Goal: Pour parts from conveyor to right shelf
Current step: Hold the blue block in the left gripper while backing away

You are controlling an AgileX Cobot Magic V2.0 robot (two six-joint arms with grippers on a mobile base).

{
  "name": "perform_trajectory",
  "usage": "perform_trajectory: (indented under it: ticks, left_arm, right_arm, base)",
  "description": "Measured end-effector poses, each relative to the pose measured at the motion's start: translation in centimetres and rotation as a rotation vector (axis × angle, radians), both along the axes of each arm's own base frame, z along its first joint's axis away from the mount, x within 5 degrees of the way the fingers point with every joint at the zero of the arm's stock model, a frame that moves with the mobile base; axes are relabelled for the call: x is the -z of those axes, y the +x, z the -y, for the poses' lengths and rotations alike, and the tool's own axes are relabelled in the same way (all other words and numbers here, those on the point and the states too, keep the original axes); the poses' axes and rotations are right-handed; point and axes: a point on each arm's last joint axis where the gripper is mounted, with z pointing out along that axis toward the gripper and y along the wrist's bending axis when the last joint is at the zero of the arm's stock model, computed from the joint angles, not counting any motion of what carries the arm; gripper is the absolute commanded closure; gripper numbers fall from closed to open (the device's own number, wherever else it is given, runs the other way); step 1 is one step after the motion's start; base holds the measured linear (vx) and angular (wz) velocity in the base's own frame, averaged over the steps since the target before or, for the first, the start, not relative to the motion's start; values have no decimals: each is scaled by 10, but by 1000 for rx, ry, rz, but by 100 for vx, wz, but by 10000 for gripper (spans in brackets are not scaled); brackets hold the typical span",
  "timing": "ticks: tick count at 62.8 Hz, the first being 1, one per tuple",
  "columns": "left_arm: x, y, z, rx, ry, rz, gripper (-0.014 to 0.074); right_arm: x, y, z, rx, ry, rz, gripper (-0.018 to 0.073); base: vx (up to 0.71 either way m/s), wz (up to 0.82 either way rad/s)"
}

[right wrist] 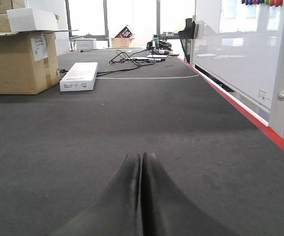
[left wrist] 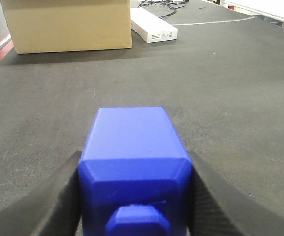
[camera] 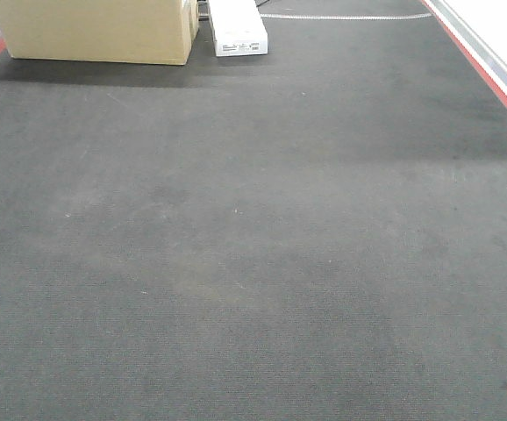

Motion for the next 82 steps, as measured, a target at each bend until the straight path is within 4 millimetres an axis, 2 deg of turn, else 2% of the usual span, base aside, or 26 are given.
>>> perform_trajectory:
  ticks: [82]
  left_arm:
    - [0,0,0,0,-1,5,603]
  right_arm:
    - [0,0,0,0,0,0,569]
  base:
    - [-1,0]
